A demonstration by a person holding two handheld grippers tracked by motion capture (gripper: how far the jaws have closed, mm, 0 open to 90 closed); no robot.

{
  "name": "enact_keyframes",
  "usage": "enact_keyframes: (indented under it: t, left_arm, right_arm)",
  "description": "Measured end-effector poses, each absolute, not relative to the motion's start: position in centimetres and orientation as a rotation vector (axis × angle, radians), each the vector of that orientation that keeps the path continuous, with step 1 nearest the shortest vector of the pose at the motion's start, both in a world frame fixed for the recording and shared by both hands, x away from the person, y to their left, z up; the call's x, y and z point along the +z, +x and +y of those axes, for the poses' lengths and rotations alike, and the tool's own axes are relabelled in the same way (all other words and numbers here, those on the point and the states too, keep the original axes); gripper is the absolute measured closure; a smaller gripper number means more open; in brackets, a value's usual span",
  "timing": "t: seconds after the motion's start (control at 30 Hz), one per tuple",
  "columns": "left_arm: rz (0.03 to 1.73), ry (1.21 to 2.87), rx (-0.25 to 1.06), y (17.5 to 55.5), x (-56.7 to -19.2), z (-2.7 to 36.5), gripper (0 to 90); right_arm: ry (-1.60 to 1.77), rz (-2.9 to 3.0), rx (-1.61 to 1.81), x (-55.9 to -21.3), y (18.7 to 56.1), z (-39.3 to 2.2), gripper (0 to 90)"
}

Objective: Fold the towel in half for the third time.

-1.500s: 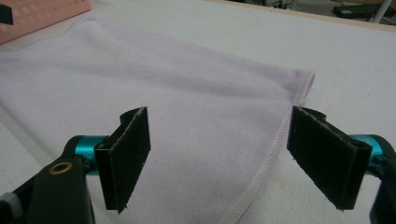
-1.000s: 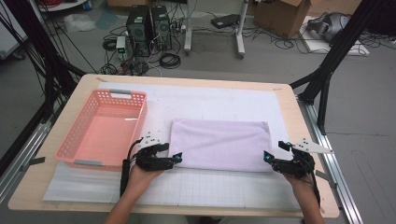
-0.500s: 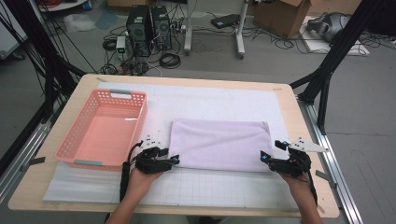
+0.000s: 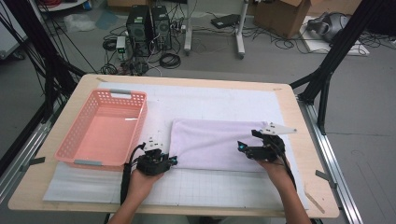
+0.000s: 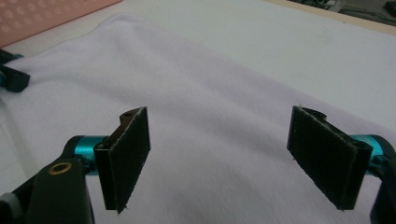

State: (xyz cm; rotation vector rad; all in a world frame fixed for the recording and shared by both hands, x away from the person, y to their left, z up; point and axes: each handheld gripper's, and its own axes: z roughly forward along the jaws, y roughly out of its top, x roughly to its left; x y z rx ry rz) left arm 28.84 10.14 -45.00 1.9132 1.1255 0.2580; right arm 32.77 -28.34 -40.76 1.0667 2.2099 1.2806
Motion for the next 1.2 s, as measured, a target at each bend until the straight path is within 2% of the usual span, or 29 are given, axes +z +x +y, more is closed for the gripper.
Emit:
enact_keyframes:
  t: [0.27,0.47,0.73,0.8,1.0,1.2]
  left_arm:
    - [1.153,1.879,0.225,28.9,-45.1,10.3,76.3]
    - [1.159,1.855,0.183,29.0,-45.3,10.7,75.9]
    - [1.164,1.84,0.157,29.0,-45.3,10.9,75.5]
    - [1.164,1.841,0.154,29.0,-45.3,11.0,75.5]
    - [1.165,1.835,0.142,29.1,-45.4,11.1,75.9]
    - [1.165,1.837,0.131,29.1,-45.3,11.2,76.1]
  right_arm:
    - [0.965,2.338,1.217,-39.0,36.9,-22.6,20.5]
    - [0.918,2.419,1.188,-39.0,40.0,-18.4,20.9]
    - [0.889,2.532,1.119,-40.2,43.2,-13.6,28.7]
    - [0.876,2.545,1.146,-40.6,43.7,-12.9,33.0]
    - [0.883,2.592,1.11,-41.6,45.3,-10.8,35.7]
    - [0.85,2.651,1.06,-42.6,46.1,-9.0,44.9]
